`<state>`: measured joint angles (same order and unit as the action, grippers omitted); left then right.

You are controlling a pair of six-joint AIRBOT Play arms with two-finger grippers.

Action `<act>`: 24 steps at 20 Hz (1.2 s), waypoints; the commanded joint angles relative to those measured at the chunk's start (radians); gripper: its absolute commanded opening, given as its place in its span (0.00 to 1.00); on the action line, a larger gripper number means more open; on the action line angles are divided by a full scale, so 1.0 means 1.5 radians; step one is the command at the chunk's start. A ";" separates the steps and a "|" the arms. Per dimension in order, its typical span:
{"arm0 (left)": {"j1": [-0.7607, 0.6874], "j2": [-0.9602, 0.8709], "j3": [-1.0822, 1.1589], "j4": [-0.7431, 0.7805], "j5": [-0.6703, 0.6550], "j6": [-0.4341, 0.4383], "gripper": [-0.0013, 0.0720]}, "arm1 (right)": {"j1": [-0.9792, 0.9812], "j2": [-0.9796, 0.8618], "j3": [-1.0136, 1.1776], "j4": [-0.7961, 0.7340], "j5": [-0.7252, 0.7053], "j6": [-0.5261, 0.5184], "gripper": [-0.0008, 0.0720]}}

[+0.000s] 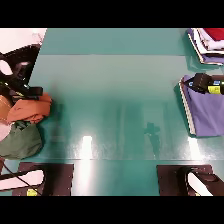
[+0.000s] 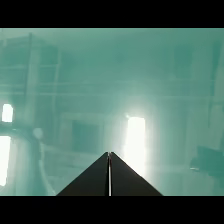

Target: Fold the shirts.

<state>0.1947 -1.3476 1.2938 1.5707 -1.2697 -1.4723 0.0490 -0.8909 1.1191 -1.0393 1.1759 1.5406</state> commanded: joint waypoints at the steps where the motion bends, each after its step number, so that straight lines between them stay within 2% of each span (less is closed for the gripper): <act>1: 0.001 0.104 0.078 -0.026 0.007 0.004 0.05 | 0.000 0.000 0.022 0.019 -0.006 0.000 0.03; 5: -0.040 0.203 0.233 -0.130 -0.083 0.004 0.05 | 0.000 0.000 0.124 0.016 -0.035 -0.001 0.03; 9: -0.225 0.230 0.288 -0.135 -0.096 0.002 0.05 | -0.001 -0.001 0.215 0.011 -0.051 -0.001 0.03; 13: -0.446 0.151 0.283 -0.126 -0.078 -0.010 0.05 | 0.000 0.000 0.247 0.011 -0.050 -0.001 0.03; 16: -0.565 0.038 0.282 -0.127 -0.053 0.012 0.06 | 0.000 0.000 0.247 0.011 -0.031 -0.001 0.03; 17: -0.592 -0.003 0.282 -0.127 -0.030 0.032 0.39 | 0.000 0.000 0.247 0.011 -0.024 -0.001 0.03; 18: -0.603 -0.038 0.282 -0.127 -0.007 0.033 0.78 | 0.000 0.000 0.247 0.011 -0.021 -0.001 0.03; 21: -0.579 -0.094 0.282 -0.077 -0.019 0.001 0.76 | 0.000 0.000 0.247 0.012 -0.011 -0.001 0.03; 24: -0.480 -0.086 0.280 -0.061 -0.083 -0.014 0.76 | 0.000 0.000 0.247 0.012 -0.009 -0.001 0.03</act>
<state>-0.6029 -1.4475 1.7157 1.4410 -1.3319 -1.4670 0.0490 -0.8913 1.4879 -1.0222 1.1526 1.5394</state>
